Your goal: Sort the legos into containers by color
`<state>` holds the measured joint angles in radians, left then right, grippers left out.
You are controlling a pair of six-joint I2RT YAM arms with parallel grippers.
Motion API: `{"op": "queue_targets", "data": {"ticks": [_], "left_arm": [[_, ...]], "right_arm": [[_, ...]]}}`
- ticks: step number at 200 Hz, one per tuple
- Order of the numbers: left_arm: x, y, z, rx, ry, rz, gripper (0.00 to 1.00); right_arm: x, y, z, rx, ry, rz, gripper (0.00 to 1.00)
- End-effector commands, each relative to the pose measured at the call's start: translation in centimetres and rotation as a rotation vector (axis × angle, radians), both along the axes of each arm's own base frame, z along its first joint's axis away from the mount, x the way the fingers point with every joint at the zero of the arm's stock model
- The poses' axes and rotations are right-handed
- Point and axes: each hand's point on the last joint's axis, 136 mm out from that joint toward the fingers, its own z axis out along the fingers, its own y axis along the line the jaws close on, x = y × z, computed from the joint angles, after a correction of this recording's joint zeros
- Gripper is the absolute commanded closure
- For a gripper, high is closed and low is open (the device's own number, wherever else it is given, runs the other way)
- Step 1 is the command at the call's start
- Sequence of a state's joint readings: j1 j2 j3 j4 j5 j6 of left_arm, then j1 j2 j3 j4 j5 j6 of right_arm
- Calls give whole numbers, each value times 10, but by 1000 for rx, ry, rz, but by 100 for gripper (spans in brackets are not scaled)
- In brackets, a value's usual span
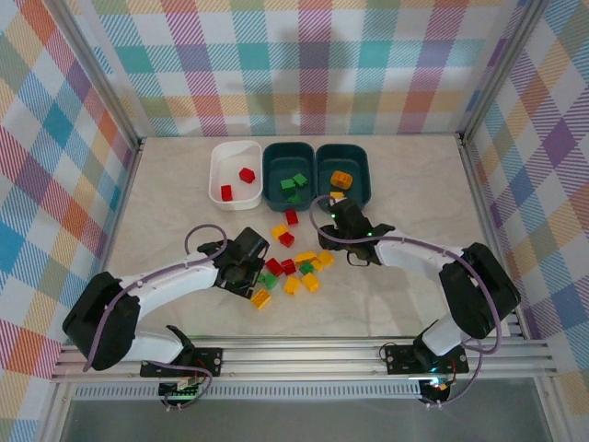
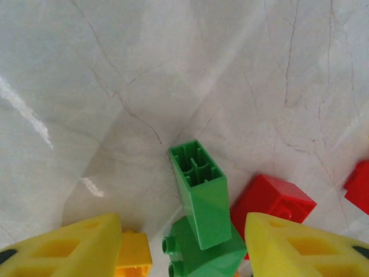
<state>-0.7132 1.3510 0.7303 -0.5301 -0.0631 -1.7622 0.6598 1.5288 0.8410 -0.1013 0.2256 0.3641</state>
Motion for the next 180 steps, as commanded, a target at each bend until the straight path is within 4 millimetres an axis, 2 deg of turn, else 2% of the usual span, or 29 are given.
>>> {"op": "queue_targets", "data": {"ticks": [1, 35, 75, 94, 106, 123, 130, 151, 162, 180], "left_arm": [[12, -1, 6, 6, -41, 22, 46], [24, 4, -5, 42, -46, 18, 55], [30, -9, -24, 31, 34, -53, 68], [30, -11, -26, 24, 37, -57, 81], [32, -10, -21, 25, 22, -59, 90], [43, -7, 1, 32, -36, -79, 100], [51, -5, 15, 48, -77, -93, 100], [87, 2, 70, 112, -241, -133, 100], [111, -2, 98, 128, -321, -172, 100], [150, -12, 128, 175, -404, -263, 100]], "right_arm": [[5, -6, 23, 64, -70, -57, 49], [3, -9, 30, 81, -97, -66, 49], [3, -11, 32, 79, -105, -72, 49], [3, -13, 36, 82, -116, -77, 49], [3, -16, 38, 82, -128, -86, 49], [3, -21, 41, 80, -146, -108, 50], [3, -24, 44, 78, -156, -119, 50], [4, -35, 47, 78, -177, -166, 51], [5, -45, 48, 70, -189, -212, 50], [6, -69, 49, 67, -215, -324, 49]]}}
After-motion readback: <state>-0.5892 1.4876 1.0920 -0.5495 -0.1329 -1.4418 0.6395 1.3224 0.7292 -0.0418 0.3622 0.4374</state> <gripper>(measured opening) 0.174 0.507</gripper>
